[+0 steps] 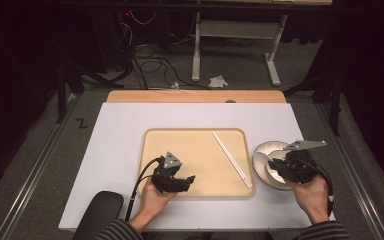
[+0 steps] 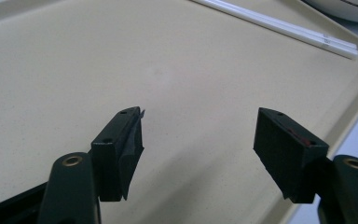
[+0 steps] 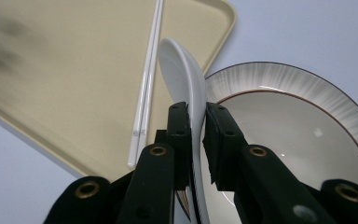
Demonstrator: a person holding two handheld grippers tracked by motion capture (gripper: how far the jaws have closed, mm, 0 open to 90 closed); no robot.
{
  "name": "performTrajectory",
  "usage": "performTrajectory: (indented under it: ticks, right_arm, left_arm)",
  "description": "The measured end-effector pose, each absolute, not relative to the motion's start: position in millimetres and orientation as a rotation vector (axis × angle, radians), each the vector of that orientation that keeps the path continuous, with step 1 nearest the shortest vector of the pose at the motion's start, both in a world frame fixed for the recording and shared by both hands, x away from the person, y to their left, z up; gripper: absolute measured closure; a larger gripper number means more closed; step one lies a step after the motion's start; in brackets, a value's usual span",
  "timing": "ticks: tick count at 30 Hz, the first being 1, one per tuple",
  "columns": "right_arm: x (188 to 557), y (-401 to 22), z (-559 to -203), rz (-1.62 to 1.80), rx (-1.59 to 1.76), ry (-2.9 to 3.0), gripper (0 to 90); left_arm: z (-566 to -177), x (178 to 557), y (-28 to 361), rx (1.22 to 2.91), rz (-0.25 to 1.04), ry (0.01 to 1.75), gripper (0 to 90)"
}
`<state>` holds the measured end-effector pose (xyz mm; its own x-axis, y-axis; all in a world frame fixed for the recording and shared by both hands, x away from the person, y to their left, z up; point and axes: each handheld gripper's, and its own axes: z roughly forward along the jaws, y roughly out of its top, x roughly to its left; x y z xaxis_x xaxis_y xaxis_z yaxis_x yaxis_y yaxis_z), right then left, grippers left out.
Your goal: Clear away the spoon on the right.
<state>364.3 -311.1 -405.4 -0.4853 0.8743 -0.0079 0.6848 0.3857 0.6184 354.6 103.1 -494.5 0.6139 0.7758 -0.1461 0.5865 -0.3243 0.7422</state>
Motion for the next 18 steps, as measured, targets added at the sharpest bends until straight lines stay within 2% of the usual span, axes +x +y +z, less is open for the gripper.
performTrajectory:
  ticks: [9, 18]
  right_arm:
    - [362.7, -288.1, -398.3, 0.835, 1.323, 2.322, 82.0]
    - [371.2, -265.2, -408.1, 0.837, 1.289, 2.357, 82.0]
  left_arm:
    - [-494.5, 357.9, 97.3, 2.054, 0.287, 1.043, 33.0]
    - [-492.0, 358.4, 99.8, 2.038, 0.296, 1.040, 32.9]
